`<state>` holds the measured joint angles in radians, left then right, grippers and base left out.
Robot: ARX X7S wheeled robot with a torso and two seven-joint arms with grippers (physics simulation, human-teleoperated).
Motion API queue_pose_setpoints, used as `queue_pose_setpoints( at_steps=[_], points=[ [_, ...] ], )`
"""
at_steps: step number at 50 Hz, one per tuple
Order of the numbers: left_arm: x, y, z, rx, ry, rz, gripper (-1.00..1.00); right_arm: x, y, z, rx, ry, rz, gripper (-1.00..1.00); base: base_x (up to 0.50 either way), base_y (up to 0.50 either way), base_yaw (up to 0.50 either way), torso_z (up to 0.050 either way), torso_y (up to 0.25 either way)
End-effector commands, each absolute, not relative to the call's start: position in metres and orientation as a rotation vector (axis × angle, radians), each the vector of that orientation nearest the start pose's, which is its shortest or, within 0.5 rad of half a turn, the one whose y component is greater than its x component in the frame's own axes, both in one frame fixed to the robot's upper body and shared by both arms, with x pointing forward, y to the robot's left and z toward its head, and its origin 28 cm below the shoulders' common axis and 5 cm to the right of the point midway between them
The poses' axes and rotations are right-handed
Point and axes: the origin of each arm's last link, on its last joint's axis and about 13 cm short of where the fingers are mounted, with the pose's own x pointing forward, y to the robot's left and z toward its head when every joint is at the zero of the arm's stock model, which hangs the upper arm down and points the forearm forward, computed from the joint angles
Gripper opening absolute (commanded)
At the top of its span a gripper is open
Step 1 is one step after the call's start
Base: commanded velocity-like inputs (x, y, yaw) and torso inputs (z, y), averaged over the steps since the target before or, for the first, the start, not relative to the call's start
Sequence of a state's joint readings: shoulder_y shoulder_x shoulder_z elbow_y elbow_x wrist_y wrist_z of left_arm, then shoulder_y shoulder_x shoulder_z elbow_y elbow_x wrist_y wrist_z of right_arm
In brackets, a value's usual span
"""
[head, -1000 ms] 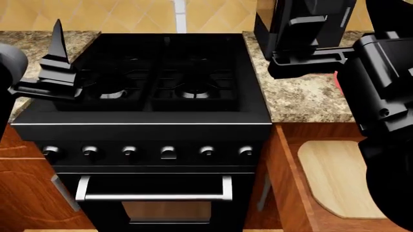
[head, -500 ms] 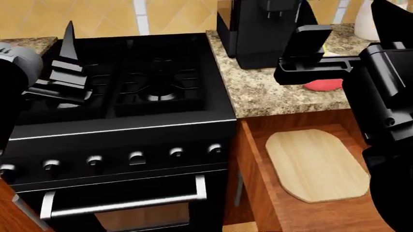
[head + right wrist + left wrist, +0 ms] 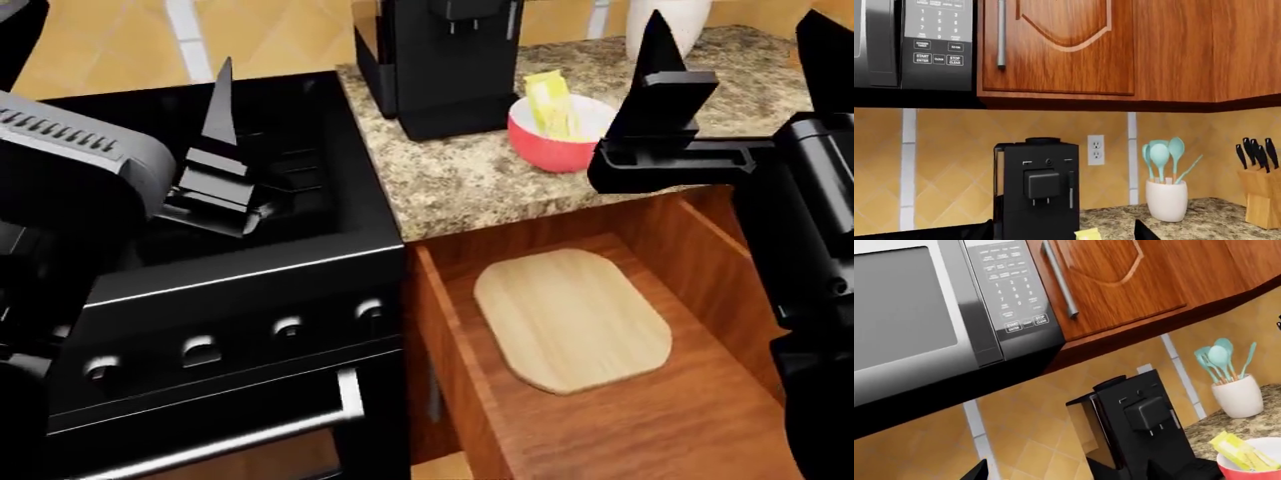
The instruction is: Place the bar in the bowl and close the drawer.
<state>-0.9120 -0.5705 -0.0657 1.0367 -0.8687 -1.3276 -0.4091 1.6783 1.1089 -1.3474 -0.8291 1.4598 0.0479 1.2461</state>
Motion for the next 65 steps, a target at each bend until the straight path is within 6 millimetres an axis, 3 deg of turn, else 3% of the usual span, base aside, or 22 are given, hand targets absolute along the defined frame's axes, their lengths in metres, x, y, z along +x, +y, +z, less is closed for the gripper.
queue_pose_setpoints(
  at_steps=[1,29,65],
  points=[
    [0.181,0.237,0.292,0.355,-0.520,-0.115,1.00,0.169,-0.108,0.303,0.030,-0.409,0.014,1.00,0.00,0.00,-0.50,0.000,0.000],
    [0.169,0.251,0.299,0.391,-0.528,-0.021,1.00,0.145,-0.116,0.297,0.050,-0.455,-0.036,1.00,0.00,0.00,-0.50,0.000,0.000],
    [0.160,0.258,0.300,0.397,-0.525,0.026,1.00,0.147,-0.118,0.281,0.078,-0.442,-0.069,1.00,0.00,0.00,-0.49,0.000,0.000]
  ],
)
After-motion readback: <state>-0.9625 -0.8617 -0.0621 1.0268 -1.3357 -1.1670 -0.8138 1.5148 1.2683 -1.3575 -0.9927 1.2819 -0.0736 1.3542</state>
